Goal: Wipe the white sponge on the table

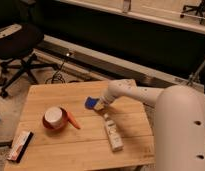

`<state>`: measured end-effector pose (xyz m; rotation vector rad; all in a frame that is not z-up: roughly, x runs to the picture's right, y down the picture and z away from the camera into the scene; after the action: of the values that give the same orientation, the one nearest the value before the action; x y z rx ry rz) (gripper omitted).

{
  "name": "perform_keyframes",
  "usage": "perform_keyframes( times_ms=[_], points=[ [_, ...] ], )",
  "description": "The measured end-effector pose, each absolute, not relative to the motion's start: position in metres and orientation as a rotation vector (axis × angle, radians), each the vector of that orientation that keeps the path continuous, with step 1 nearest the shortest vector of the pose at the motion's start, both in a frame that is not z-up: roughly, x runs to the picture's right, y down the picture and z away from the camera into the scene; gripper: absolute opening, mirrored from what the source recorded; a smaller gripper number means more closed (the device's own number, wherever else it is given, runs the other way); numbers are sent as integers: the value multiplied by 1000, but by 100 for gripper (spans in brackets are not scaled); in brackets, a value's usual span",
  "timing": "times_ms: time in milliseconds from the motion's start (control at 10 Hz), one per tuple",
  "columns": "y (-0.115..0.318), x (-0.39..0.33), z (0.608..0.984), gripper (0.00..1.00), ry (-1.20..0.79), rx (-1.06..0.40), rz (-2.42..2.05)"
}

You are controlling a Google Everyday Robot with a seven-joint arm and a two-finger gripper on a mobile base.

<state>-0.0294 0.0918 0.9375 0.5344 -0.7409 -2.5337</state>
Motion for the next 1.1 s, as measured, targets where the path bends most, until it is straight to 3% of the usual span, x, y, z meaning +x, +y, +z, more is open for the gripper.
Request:
perform_keyframes(
  times_ms=[200, 700, 1100],
  points=[
    [90, -31, 940, 20, -747, 495, -2588],
    [78, -16, 932, 20, -798, 220, -2775],
    [69, -38, 932, 20, -847, 147, -2845]
  ],
)
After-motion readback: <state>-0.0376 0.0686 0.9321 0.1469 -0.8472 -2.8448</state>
